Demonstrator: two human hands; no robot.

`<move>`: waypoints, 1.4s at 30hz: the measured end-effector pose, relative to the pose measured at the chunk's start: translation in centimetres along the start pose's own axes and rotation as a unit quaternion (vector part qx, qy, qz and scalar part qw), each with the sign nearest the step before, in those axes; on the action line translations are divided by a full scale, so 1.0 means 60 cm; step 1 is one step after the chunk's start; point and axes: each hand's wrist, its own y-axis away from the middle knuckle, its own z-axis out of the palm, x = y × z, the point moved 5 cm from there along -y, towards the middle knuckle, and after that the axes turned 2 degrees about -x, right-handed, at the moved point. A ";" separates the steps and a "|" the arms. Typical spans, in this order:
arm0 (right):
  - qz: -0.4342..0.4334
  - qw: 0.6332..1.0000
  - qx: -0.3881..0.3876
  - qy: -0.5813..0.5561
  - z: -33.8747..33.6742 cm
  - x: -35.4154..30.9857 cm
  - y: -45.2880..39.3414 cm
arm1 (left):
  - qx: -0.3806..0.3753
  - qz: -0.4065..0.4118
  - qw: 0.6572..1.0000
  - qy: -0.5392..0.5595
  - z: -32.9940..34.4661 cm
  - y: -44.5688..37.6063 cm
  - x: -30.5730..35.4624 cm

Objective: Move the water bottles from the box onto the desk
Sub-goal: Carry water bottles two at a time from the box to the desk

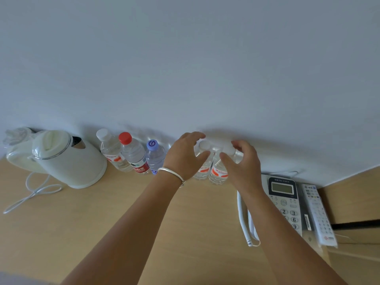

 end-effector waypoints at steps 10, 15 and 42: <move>-0.023 0.992 -0.032 0.123 -0.066 -0.072 0.080 | 0.031 -0.001 1.000 -0.002 -0.042 0.113 0.022; -0.042 0.979 -0.004 0.198 -0.111 -0.074 0.161 | -0.045 0.007 0.982 -0.183 -0.013 0.158 0.061; 0.198 0.931 0.240 0.193 -0.675 0.184 0.739 | -0.292 0.319 0.861 -0.267 0.433 0.616 0.549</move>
